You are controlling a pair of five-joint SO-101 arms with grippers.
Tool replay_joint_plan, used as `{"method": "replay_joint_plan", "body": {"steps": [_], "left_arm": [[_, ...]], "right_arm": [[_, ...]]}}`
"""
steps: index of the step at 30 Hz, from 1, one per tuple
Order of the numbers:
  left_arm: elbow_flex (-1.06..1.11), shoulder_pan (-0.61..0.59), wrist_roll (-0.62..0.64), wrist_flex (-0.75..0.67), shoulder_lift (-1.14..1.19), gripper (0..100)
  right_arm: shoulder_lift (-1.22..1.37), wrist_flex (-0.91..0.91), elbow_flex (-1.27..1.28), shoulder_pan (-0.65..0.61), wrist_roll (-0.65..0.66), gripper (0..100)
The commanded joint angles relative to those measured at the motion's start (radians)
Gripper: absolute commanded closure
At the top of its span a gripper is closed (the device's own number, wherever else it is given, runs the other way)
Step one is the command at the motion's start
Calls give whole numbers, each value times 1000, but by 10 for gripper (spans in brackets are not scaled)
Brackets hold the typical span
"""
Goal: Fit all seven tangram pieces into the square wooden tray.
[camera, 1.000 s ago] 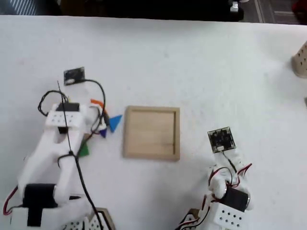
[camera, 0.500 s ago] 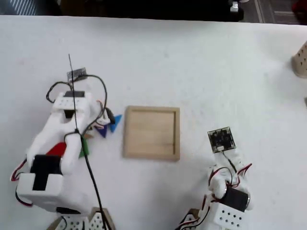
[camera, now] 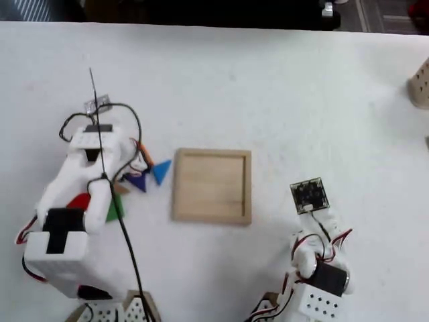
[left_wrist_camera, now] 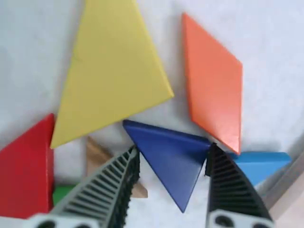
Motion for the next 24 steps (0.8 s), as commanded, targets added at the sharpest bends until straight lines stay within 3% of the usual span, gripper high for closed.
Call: {"method": "replay_joint_plan", "body": {"steps": [1,10,19,24], "left_arm": [[-37,15,18,0,1,775],[-37,15,155,-31,2,774],[-68,15,155,-29,5,774],[-97,44,89,-46,15,762]], "right_arm": [[-2,7,3,10,14,981],[-2,7,3,10,14,981],[-2,7,3,10,14,981],[-2,7,3,10,14,981]]}}
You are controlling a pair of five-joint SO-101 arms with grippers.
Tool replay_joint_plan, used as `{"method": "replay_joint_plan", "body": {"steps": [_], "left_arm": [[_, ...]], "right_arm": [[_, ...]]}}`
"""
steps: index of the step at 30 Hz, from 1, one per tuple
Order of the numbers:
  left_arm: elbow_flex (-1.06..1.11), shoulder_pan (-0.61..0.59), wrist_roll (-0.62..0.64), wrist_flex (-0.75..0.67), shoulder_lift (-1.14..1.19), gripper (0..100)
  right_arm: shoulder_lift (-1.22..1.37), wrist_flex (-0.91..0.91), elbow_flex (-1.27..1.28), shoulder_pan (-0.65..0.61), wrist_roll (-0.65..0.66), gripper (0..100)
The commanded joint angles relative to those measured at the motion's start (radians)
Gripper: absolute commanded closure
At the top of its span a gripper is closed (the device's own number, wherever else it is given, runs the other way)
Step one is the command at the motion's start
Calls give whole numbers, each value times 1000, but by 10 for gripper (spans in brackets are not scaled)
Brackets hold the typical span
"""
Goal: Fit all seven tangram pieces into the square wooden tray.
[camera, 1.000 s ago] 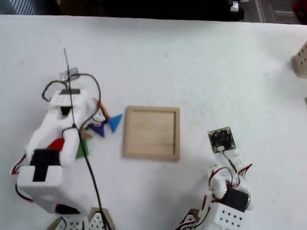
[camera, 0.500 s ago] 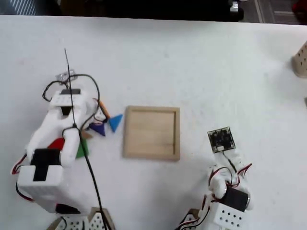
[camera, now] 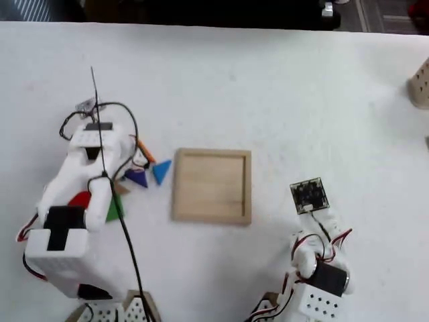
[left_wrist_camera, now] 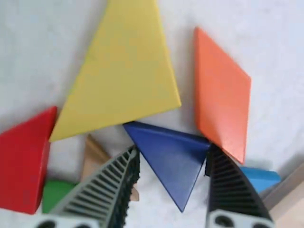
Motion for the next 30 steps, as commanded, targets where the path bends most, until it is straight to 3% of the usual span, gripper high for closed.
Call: {"method": "replay_joint_plan", "body": {"steps": [1,6,21,30], "left_arm": [[-75,50,-64,-40,-2,738],[-66,61,9,-28,2,615],[-78,-25,17,3,31,727],[-293,-24,8,135,200,725]], "right_arm": [[-2,7,3,10,9,981],[-2,7,3,10,9,981],[-2,7,3,10,9,981],[-2,7,3,10,9,981]]}}
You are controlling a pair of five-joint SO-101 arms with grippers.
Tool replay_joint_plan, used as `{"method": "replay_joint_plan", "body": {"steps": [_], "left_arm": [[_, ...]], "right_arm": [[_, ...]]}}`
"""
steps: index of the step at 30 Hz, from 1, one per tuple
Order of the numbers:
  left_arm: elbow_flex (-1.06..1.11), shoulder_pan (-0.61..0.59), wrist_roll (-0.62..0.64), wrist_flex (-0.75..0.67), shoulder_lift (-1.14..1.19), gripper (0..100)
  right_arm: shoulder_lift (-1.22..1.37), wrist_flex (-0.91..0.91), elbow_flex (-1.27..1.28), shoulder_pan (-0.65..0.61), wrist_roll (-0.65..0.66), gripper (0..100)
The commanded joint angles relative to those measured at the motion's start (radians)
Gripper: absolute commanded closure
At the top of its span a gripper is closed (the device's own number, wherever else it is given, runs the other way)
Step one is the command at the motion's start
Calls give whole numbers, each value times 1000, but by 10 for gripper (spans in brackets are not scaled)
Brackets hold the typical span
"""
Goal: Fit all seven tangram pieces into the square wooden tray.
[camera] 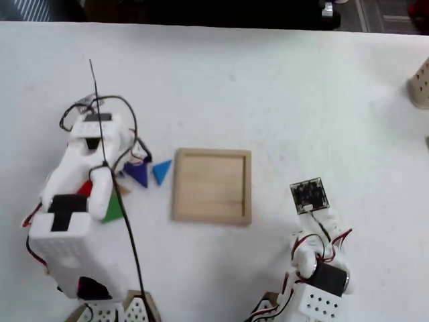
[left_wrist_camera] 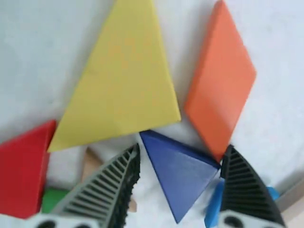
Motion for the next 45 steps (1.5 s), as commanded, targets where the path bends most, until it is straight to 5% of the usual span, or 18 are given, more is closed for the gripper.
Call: {"method": "replay_joint_plan", "body": {"steps": [1,16,23,28,37,45], "left_arm": [[-149,-10,-6,58,81,725],[-241,85,-49,158,145,737],[-250,128,-98,143,148,913],[-242,222,-163,140,143,867],[-207,208,-276,190,61,714],[124,209,-405,-28,-170,675]], "right_arm": [[-2,7,3,10,9,981],[-2,7,3,10,9,981],[-2,7,3,10,9,981],[-2,7,3,10,9,981],[-2,7,3,10,9,981],[-2,7,3,10,9,981]]}}
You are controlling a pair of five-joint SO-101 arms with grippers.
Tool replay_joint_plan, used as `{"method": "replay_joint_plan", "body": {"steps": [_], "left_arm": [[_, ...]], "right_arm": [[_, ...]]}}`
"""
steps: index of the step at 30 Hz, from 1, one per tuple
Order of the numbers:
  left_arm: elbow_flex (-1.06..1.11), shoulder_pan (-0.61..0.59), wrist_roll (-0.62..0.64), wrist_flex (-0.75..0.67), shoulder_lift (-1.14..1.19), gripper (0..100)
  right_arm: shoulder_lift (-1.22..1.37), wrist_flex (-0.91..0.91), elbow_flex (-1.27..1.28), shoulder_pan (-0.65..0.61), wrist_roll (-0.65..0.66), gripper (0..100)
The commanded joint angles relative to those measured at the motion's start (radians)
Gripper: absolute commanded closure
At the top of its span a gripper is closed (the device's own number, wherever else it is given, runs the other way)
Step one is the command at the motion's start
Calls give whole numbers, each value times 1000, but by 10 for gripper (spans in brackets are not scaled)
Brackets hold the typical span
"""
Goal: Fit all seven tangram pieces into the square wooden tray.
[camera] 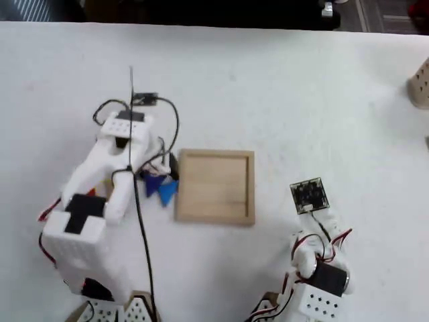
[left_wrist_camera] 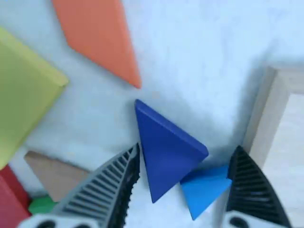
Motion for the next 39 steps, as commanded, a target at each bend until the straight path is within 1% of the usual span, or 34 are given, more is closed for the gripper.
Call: {"method": "replay_joint_plan", "body": {"steps": [1,5,10,13,16,19,23,29,31,36,39], "left_arm": [[143,25,-43,-129,-151,675],[155,24,-40,-144,-139,675],[92,24,-17,-147,-84,676],[55,24,38,-130,-45,676],[18,24,51,-83,-16,676],[9,8,54,-72,-5,676],[17,-10,132,-71,-7,676],[18,-7,135,-43,-7,681],[18,-7,135,-43,-7,717],[17,-4,117,-43,-7,861],[15,1,57,-46,-7,867]], "right_arm": [[-2,7,3,10,9,981],[-2,7,3,10,9,981],[-2,7,3,12,9,981],[-2,7,2,12,9,981],[-2,7,2,12,9,981],[-2,7,2,12,9,981],[-2,7,2,12,9,981],[-2,7,2,12,9,981],[-2,7,2,12,9,981],[-2,7,2,12,9,981],[-2,7,2,12,9,981]]}}
